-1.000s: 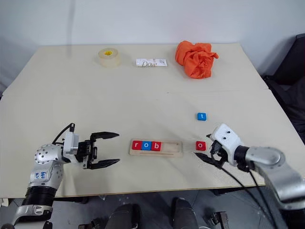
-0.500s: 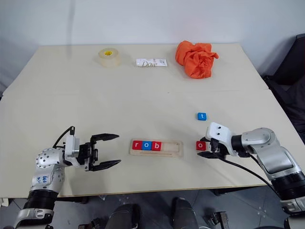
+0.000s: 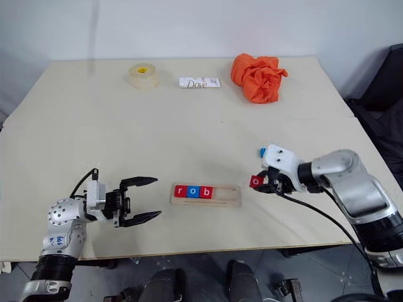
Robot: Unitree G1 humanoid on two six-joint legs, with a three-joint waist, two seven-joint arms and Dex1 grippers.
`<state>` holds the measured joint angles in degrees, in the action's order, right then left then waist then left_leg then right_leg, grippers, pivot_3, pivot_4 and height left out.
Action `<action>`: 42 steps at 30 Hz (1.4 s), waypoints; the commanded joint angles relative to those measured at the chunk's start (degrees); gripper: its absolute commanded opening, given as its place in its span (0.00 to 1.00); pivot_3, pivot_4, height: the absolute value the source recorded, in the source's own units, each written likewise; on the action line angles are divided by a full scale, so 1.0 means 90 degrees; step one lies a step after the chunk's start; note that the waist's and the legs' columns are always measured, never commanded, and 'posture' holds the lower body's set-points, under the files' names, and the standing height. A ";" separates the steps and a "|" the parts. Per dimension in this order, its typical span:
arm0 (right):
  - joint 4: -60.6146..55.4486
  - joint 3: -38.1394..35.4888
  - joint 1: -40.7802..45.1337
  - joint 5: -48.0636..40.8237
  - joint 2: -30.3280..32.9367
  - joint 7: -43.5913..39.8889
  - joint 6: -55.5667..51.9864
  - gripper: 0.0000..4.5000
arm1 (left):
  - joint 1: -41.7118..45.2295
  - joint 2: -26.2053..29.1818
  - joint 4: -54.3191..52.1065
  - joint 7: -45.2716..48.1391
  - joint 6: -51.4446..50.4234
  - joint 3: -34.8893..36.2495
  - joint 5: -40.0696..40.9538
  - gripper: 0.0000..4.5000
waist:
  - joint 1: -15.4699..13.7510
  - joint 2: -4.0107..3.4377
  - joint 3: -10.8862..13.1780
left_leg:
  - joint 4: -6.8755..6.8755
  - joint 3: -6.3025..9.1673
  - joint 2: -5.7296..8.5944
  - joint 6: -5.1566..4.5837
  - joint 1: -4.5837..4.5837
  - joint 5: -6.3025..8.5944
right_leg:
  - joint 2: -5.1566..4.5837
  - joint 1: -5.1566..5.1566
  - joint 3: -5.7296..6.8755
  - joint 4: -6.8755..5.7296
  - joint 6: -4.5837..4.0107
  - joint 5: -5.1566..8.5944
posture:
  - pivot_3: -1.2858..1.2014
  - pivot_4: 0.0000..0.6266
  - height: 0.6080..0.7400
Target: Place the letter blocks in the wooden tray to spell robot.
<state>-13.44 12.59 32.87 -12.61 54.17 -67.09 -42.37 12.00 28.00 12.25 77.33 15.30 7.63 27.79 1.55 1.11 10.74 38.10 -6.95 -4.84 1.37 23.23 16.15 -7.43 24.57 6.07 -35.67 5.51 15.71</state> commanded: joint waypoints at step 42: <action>-0.0067 0.1738 0.1178 0.0629 -0.1495 0.0313 -0.0641 1.00 | -0.0083 0.0047 -0.0147 -0.0355 0.0207 0.0076 0.0026 1.00 | 0.0002 0.0000 0.0000 | -0.0001 -0.0006 0.0003 -0.0003 0.0006 0.0004 | -0.0002 0.0004 0.0000 0.0000 -0.0002 0.0001 | 0.52 0.24 1.00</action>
<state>-11.55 29.44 42.62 -6.49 40.91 -64.37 -47.75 10.85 27.88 11.18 73.96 16.30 7.91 27.77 1.56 1.11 10.74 38.09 -7.00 -4.82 1.35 23.29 16.18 -7.45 24.60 6.07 -35.67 5.49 15.72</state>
